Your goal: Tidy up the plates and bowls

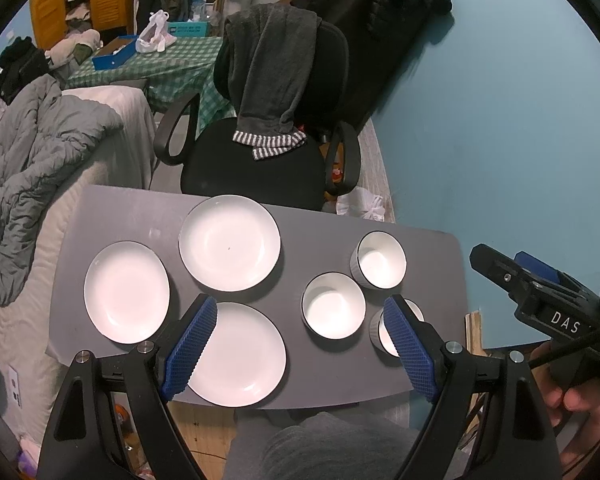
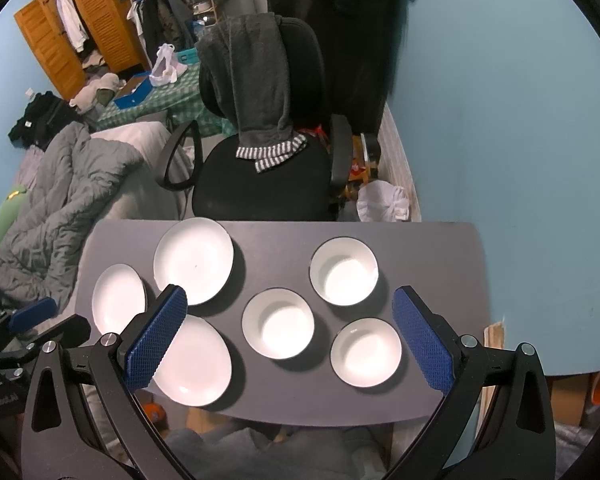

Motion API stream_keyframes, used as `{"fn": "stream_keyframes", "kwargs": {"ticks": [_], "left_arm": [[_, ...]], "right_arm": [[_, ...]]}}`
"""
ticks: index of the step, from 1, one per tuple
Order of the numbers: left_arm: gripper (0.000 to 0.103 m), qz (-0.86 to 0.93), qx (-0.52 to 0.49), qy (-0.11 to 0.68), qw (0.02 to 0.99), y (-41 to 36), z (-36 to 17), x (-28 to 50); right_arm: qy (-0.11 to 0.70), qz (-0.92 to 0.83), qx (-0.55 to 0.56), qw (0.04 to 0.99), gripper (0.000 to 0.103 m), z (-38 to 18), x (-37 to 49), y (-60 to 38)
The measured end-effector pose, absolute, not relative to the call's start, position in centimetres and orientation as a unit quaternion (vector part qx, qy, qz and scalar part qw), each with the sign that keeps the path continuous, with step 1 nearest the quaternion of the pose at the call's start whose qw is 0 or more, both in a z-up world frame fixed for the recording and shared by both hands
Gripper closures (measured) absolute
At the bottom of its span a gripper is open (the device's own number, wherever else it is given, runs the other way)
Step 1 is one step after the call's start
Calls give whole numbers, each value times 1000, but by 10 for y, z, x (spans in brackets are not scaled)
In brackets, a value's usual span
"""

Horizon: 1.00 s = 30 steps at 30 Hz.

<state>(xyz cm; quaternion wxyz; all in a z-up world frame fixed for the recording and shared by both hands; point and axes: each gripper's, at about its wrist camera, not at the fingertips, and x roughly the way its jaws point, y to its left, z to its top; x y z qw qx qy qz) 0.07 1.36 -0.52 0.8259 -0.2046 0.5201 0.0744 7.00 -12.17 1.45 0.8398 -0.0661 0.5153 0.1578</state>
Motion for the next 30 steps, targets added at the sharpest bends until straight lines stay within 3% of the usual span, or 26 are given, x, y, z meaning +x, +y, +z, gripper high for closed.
{"fn": "stream_keyframes", "kwargs": {"ticks": [30], "left_arm": [[16, 74, -209, 523, 823, 14, -6, -2]], "right_arm": [[519, 161, -68, 837, 2, 14, 69, -118]]}}
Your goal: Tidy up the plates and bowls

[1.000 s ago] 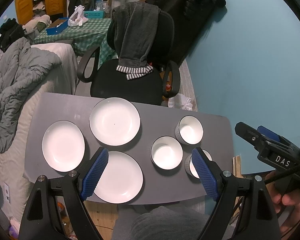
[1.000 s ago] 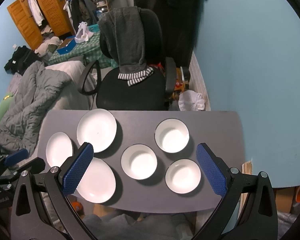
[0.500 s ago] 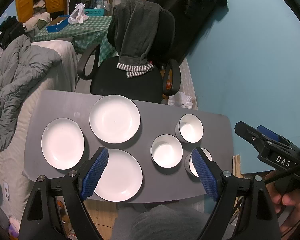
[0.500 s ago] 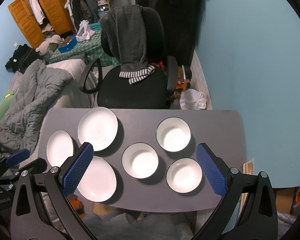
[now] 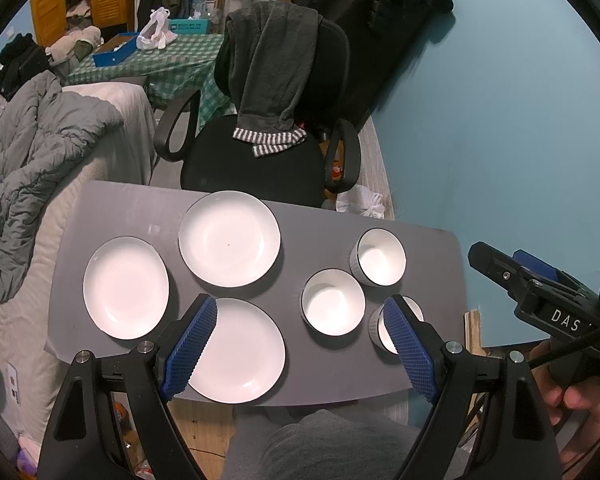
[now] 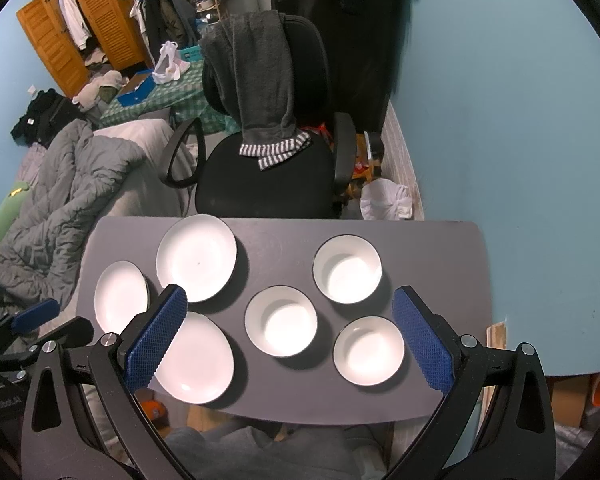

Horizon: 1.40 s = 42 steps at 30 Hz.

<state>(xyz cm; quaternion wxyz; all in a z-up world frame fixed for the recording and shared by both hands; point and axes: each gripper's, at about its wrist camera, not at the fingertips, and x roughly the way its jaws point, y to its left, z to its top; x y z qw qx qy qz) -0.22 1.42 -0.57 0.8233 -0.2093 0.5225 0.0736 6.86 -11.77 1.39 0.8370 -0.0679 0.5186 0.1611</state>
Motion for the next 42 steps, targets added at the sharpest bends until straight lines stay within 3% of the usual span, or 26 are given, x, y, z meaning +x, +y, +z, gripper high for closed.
{"fn": "stream_keyframes", "kwargs": {"ticks": [27, 42], "left_arm": [[16, 120, -196, 521, 822, 55, -25, -42], [16, 139, -199, 547, 801, 96, -68, -82]], "right_arm": [[534, 207, -126, 810, 2, -10, 67, -80], [563, 277, -156, 762, 2, -64, 53, -30]]}}
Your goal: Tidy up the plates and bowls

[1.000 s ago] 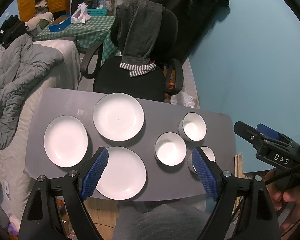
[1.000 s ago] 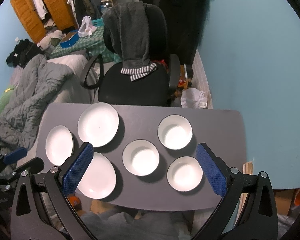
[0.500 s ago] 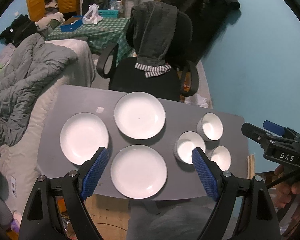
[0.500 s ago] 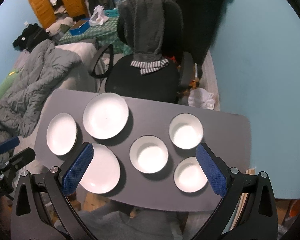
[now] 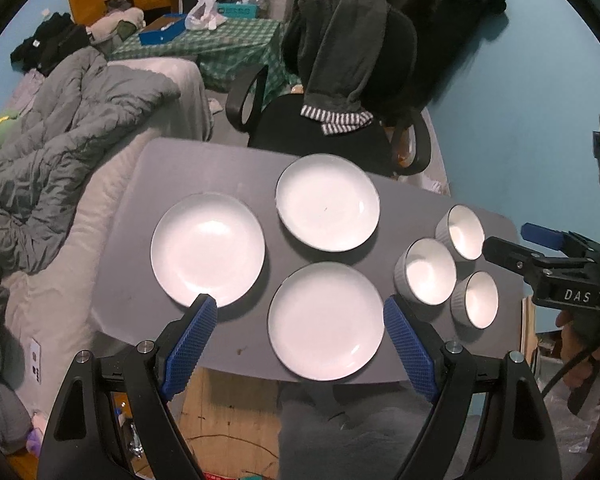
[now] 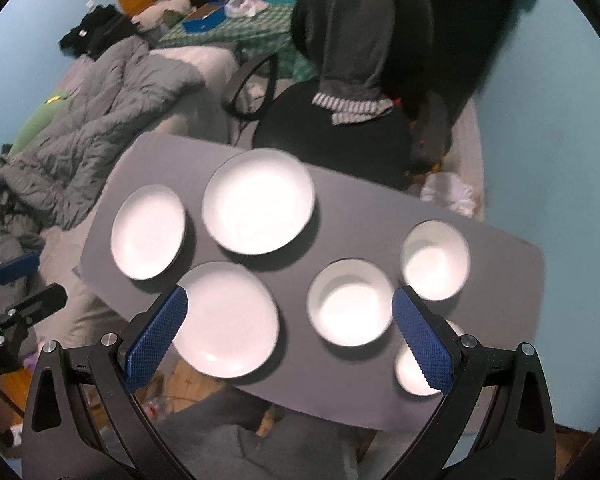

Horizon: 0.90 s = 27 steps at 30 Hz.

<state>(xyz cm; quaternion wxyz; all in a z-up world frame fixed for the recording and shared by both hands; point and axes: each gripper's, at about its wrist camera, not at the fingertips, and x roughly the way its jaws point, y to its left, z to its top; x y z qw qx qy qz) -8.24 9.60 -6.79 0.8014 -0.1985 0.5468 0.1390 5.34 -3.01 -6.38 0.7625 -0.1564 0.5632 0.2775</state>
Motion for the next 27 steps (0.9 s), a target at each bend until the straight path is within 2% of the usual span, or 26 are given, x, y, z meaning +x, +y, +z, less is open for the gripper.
{"fn": "stream_keyframes", "kwargs": {"ticks": [17, 27], "left_arm": [[16, 129, -255, 572, 768, 134, -150, -111], [16, 128, -265, 585, 756, 136, -210, -109]], "right_arm": [[625, 339, -148, 687, 2, -161, 50, 4], [628, 359, -198, 661, 2, -206, 52, 27]]}}
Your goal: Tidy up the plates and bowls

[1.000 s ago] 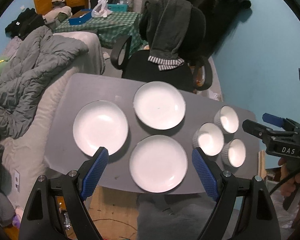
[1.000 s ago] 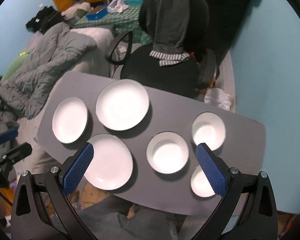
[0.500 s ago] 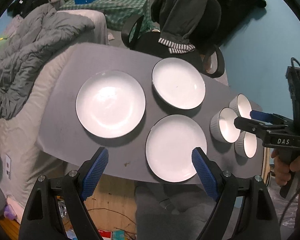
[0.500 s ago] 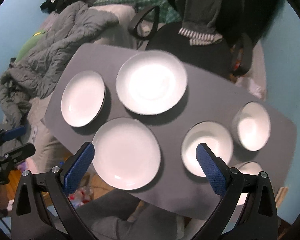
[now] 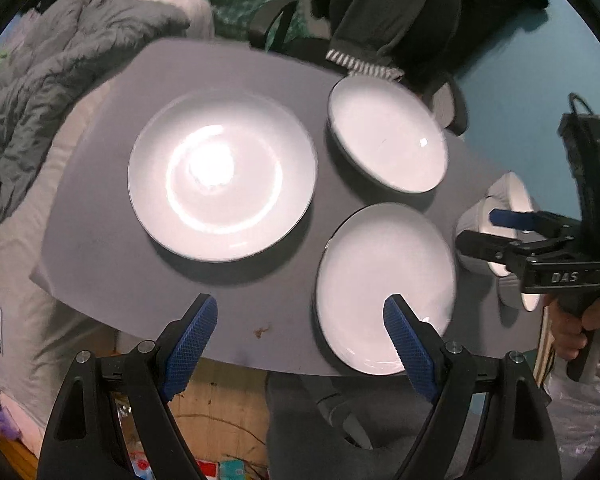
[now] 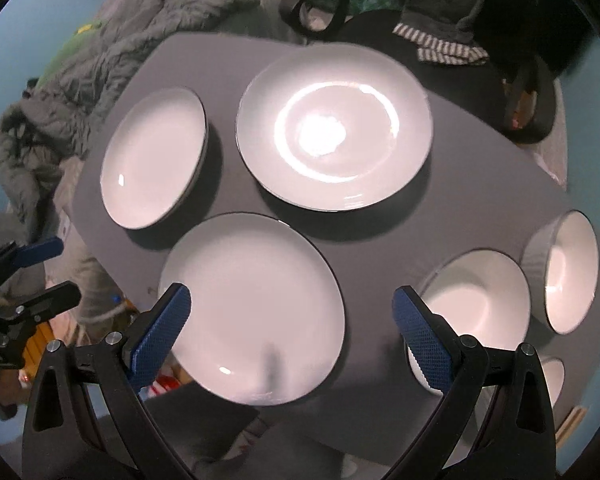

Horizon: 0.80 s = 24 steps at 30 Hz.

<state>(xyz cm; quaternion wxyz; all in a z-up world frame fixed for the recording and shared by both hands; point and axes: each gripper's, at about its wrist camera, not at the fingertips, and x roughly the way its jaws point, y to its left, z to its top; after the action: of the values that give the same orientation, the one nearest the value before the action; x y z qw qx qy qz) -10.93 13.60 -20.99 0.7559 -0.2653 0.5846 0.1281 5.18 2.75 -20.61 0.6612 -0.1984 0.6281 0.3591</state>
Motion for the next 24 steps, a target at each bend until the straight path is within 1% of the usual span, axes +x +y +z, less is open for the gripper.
{"fn": "stream_keyframes", "kwargs": {"ticks": [5, 8, 10, 12, 14, 15, 20, 24], "left_arm": [[17, 126, -276, 594, 745, 134, -231, -108], [17, 125, -276, 595, 744, 132, -241, -108], [17, 122, -282, 599, 740, 131, -247, -109], [18, 123, -283, 604, 735, 130, -254, -109], [24, 123, -282, 609, 731, 128, -261, -108], [25, 122, -282, 612, 729, 126, -263, -108], [25, 115, -286, 615, 726, 122, -266, -102], [25, 110, -285, 617, 725, 120, -269, -100]], "right_arm": [[634, 371, -219, 643, 3, -230, 56, 37], [639, 363, -233, 637, 7, -246, 59, 41], [641, 360, -236, 635, 7, -254, 59, 42], [644, 355, -245, 632, 11, -262, 59, 43], [648, 350, -253, 627, 14, -270, 57, 43], [650, 348, -255, 626, 16, -272, 57, 42], [645, 359, -259, 623, 23, -274, 52, 42], [642, 352, -271, 625, 24, -274, 50, 43]]}}
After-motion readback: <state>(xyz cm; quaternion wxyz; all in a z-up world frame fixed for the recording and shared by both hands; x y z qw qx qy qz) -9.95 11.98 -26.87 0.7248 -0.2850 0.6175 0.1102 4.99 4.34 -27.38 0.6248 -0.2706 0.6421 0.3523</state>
